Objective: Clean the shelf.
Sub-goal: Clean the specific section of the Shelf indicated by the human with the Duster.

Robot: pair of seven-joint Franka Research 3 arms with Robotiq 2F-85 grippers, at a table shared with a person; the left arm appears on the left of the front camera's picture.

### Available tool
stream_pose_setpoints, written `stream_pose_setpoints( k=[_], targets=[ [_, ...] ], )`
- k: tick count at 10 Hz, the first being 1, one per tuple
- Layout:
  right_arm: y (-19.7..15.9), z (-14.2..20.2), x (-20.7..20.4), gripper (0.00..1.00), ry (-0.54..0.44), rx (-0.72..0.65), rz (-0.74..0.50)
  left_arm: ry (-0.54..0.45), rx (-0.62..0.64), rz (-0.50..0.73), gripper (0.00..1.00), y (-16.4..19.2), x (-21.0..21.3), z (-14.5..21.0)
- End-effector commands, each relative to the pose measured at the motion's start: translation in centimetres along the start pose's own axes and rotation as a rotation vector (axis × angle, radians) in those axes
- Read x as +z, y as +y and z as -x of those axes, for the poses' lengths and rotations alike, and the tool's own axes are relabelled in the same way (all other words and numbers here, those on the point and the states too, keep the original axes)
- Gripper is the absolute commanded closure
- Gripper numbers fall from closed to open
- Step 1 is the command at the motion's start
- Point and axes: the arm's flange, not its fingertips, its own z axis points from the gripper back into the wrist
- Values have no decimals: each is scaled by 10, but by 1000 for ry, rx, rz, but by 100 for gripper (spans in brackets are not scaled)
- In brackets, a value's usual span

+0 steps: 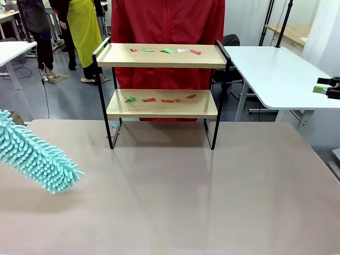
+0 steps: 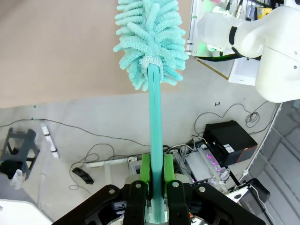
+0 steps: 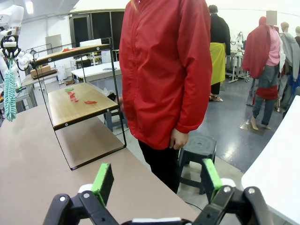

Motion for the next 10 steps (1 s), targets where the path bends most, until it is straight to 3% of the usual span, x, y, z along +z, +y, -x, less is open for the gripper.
stream_pose_setpoints(
  k=[1,10],
  targets=[
    [1,-2,-1,0,-1,3,-1,-15,6,-2,87,-2,2,1],
    [1,-2,-1,0,-1,3,-1,-15,6,-2,87,-2,2,1]
  ],
)
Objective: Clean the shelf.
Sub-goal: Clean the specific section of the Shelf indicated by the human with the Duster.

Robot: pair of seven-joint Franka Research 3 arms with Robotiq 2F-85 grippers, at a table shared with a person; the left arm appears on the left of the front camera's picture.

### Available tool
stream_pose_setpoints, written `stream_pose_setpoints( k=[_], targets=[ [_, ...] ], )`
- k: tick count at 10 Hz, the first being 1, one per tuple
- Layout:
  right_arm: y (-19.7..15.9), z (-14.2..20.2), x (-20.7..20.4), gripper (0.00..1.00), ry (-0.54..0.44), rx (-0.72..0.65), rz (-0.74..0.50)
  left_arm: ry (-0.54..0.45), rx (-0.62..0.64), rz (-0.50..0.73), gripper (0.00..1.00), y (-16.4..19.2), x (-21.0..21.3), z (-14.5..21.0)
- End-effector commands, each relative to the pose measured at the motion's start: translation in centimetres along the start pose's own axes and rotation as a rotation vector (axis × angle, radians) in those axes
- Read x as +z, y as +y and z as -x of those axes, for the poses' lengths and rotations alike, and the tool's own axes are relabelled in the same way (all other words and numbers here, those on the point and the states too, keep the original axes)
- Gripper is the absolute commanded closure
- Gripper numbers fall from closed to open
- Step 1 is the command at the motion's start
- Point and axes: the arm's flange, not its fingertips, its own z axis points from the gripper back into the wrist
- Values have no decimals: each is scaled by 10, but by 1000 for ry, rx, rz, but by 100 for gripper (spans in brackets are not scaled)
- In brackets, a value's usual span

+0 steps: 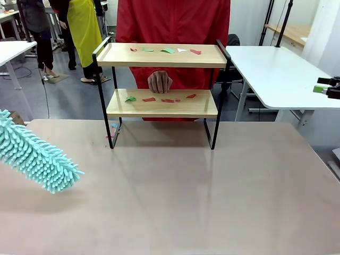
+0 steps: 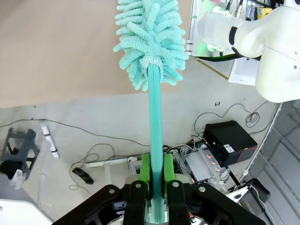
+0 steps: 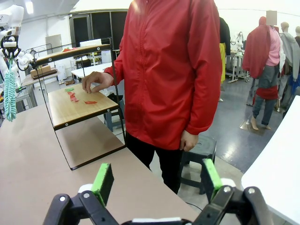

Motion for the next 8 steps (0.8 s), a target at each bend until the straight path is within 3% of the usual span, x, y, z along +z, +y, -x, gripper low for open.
stream_pose_setpoints(
  k=[1,8],
  targets=[
    [1,-2,-1,0,-1,3,-1,-15,6,-2,87,-2,2,1],
    [1,-2,-1,0,-1,3,-1,-15,6,-2,87,-2,2,1]
  ],
)
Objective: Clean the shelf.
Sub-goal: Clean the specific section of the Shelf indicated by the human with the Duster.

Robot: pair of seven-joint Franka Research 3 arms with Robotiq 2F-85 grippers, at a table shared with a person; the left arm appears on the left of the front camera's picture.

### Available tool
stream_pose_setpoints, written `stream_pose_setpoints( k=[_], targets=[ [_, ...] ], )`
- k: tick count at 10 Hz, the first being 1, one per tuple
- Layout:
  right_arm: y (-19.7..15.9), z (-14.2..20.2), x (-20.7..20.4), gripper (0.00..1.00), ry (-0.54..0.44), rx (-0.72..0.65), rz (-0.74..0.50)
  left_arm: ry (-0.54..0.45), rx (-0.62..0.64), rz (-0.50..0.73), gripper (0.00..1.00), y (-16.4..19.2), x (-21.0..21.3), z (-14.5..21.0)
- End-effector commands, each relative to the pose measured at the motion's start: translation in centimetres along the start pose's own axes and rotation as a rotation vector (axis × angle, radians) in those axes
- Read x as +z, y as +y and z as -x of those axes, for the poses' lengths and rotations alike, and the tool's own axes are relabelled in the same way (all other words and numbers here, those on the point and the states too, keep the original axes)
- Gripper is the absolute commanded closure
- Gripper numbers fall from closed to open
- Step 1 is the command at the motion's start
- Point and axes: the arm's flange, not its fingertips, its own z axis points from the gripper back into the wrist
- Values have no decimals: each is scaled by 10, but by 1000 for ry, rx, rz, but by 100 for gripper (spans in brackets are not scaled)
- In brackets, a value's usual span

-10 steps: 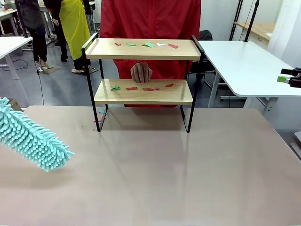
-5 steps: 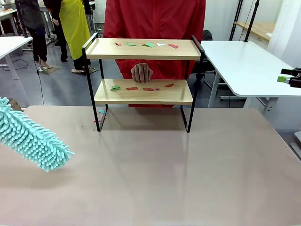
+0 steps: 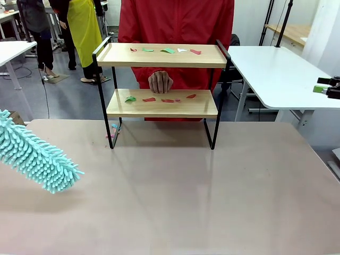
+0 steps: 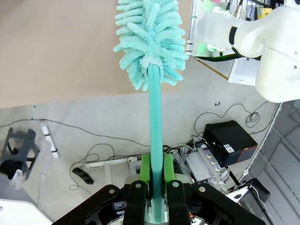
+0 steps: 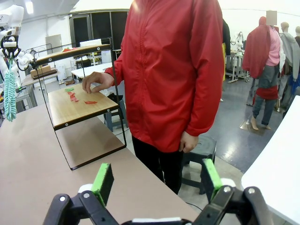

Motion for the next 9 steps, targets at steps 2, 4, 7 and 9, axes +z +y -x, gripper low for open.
stream_pose_setpoints(
  k=[2,4,7,9],
  targets=[
    [1,-2,-1,0,-1,3,-1,-91,-100,-34,87,5,-4,1],
    [1,-2,-1,0,-1,3,-1,-270,-190,-78,87,10,-27,7],
    [1,-2,-1,0,-1,3,-1,-514,-277,-88,87,9,-64,13],
    [1,-2,-1,0,-1,3,-1,-676,-205,-137,87,7,-72,-27]
  ],
)
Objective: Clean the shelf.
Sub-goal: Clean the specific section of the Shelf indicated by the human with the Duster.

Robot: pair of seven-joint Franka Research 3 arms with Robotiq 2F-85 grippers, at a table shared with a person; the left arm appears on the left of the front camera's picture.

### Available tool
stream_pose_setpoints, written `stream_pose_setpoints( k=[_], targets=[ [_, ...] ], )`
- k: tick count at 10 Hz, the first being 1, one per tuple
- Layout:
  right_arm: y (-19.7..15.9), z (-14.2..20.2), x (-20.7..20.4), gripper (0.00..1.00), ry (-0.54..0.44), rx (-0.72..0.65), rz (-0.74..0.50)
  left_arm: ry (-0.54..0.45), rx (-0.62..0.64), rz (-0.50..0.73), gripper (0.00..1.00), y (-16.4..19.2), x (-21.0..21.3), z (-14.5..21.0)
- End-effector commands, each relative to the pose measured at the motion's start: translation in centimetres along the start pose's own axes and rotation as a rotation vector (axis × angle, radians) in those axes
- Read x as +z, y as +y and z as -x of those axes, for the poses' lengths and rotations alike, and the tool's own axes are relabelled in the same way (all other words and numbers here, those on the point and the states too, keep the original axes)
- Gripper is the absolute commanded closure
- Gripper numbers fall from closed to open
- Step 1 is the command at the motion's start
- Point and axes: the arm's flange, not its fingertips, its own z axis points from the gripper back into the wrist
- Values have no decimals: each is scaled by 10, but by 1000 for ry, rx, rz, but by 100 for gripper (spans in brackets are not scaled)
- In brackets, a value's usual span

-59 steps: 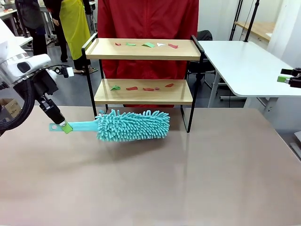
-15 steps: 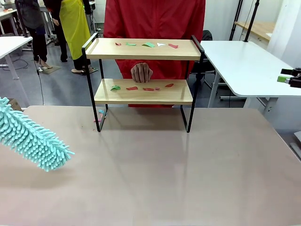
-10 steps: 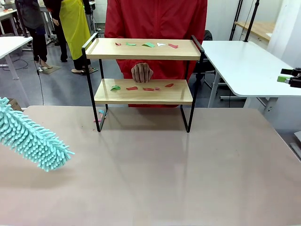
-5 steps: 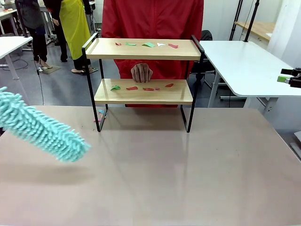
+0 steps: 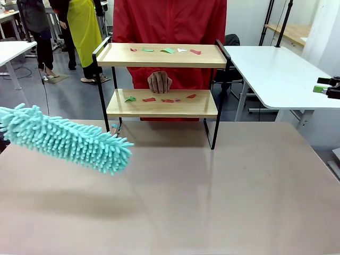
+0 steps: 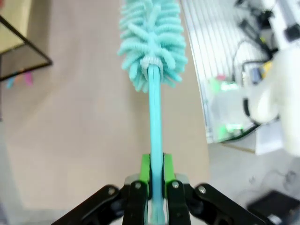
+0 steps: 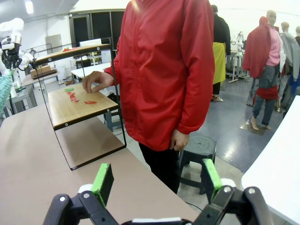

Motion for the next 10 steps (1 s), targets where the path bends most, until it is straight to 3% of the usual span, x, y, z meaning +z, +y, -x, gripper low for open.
stream_pose_setpoints(
  k=[1,4,5,9,10],
  targets=[
    [1,-2,-1,0,0,3,0,-176,73,-121,87,-4,-24,-35],
    [1,-2,-1,0,0,3,0,-296,226,-191,87,-12,-55,-110],
    [1,-2,-1,0,0,3,0,-230,286,-190,87,-12,-70,-147],
    [1,-2,-1,0,0,3,0,-246,551,-210,87,-7,-98,-220],
    [1,-2,-1,0,0,3,0,-228,430,-191,87,-14,-89,-206]
  ],
)
